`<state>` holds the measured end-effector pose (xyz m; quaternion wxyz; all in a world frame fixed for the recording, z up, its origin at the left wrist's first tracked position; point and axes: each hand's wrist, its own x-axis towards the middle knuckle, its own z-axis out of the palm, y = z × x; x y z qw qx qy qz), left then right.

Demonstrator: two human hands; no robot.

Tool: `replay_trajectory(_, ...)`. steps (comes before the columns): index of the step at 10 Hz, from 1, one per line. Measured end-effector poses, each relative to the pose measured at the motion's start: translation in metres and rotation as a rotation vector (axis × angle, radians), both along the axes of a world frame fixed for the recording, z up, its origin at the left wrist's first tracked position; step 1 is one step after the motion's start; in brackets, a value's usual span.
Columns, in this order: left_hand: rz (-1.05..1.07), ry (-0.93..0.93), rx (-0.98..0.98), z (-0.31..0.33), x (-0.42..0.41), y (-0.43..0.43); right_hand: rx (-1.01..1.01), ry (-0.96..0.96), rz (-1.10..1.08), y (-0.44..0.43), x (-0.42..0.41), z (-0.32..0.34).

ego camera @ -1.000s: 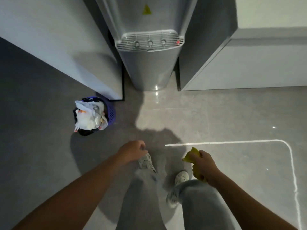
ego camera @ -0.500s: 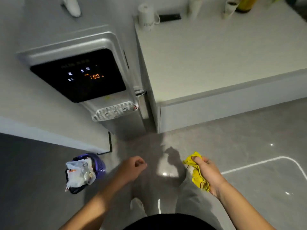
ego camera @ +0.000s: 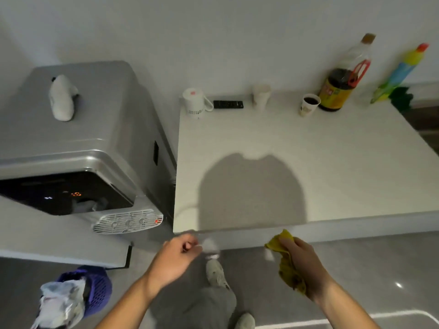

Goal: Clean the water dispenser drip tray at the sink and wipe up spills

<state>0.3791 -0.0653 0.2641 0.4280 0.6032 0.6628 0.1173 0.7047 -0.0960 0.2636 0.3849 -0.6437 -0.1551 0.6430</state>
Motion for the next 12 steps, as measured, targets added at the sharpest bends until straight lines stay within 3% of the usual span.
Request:
replay_trajectory(3,-0.101,0.001,0.054,-0.01,0.045,0.138,-0.02,-0.224,0.039,0.118,0.032,0.006)
replay_trajectory(5,-0.166,0.041,-0.02,-0.03,0.066,0.209,0.002,-0.466,0.113,0.195,0.042,-0.004)
replay_trajectory(6,-0.195,0.087,-0.022,-0.036,0.073,0.227,0.015,-0.495,0.19,0.223,0.042,-0.009)
replay_trajectory(8,-0.282,0.297,0.156,-0.046,0.085,0.231,0.089,-0.81,0.554,0.262,0.046,-0.023)
replay_trajectory(9,-0.311,0.374,0.117,-0.049,0.092,0.225,0.076,-0.811,0.654,0.27,0.052,-0.026)
replay_trajectory(11,-0.333,0.442,0.063,-0.048,0.102,0.222,0.098,-0.967,0.754,0.275,0.062,-0.028)
replay_trajectory(12,-0.272,0.375,0.055,-0.041,0.1,0.218,0.114,-0.965,0.716,0.274,0.073,-0.011)
